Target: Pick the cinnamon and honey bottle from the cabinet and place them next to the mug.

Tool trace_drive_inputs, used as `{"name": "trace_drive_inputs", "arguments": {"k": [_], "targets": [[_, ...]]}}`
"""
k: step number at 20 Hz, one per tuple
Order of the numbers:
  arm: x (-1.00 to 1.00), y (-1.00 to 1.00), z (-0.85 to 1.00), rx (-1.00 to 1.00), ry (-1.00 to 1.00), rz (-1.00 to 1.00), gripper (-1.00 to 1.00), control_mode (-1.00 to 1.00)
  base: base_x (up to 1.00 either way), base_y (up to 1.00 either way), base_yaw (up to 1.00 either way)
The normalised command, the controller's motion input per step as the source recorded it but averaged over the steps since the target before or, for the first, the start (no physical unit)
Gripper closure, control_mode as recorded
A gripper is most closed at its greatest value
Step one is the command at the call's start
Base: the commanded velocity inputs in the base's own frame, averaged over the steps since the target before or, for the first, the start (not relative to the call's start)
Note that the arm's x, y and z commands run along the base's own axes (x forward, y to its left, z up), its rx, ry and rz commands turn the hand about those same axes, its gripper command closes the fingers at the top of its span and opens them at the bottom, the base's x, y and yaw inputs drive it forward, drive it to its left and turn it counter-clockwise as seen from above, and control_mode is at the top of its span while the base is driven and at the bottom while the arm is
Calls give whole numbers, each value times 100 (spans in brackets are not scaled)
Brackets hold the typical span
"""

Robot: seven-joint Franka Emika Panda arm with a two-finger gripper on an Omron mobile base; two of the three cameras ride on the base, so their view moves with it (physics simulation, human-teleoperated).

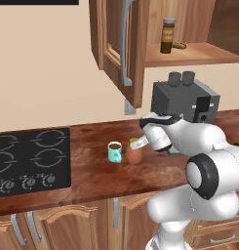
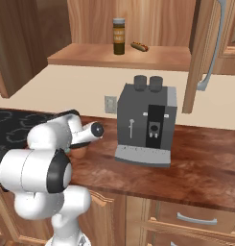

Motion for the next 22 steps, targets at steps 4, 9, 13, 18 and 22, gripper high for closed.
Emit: {"name": "trace_drive_inputs", "arguments": {"k": [4,9,13,18,22], "targets": [[29,0,0,0,0,0,100,-100,0,0,0],[16,0,-1,0,0,0,100,-100,0,0,0],[2,0,-18,0,0,0,100,-100,0,0,0],[0,0,-18,0,0,0,100,-100,0,0,0],[0,0,-7,0,0,0,100,-100,0,0,0]]}}
